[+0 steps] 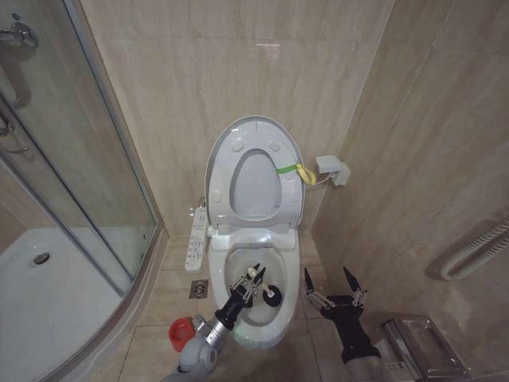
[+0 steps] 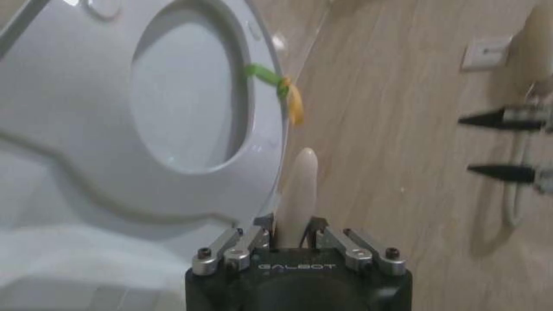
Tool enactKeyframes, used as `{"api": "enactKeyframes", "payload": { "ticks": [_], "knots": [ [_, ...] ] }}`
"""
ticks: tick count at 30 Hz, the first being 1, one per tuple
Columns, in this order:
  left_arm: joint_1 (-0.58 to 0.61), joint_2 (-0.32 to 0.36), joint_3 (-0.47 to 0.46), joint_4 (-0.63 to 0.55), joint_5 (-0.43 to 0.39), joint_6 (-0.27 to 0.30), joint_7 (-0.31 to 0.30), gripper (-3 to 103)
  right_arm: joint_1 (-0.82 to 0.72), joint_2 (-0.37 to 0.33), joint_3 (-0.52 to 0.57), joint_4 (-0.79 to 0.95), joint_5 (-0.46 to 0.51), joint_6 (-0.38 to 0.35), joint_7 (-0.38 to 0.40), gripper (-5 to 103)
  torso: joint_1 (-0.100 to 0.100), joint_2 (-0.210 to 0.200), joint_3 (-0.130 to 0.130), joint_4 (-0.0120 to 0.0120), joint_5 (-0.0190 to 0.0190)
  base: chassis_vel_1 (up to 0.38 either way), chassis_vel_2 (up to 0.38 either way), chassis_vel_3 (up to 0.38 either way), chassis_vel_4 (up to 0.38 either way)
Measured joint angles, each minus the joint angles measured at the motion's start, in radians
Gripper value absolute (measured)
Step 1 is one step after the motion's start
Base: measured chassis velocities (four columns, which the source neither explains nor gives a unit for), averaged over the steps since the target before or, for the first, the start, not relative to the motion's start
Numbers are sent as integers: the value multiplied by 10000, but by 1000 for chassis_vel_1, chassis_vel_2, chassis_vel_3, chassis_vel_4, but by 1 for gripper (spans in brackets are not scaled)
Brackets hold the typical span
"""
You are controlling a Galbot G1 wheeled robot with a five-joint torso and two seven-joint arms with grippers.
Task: Open the toilet lid, clean the toilet bowl with a toilet brush, close the toilet lid, and flush.
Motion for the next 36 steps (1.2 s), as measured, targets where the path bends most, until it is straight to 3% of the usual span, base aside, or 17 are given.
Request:
{"api": "enactKeyframes", "payload": {
  "ticks": [5,10,25,28,36],
  "knots": [
    [-395,-519,-152,1013,402,-146,-282,24,0,1,0,0,0,0,0,100,0,0,0,-2,-1,0,0,0,0],
    [-398,-561,-135,837,374,-156,-344,24,0,0,0,0,0,0,0,100,0,-2,1,-2,-1,0,0,0,0],
    [1036,955,-586,-2743,-521,-53,-453,22,0,-1,1,0,0,0,0,100,1,-1,1,-6,-4,0,0,0,0],
    [1365,1169,-843,-3198,-413,-125,-560,21,0,1,1,0,0,0,0,100,0,-1,1,-5,-5,0,0,0,0],
    [1932,1555,-2022,-4281,907,-506,-786,21,0,0,0,0,0,0,0,100,0,-1,0,-4,-4,0,0,0,0]
  ]
}}
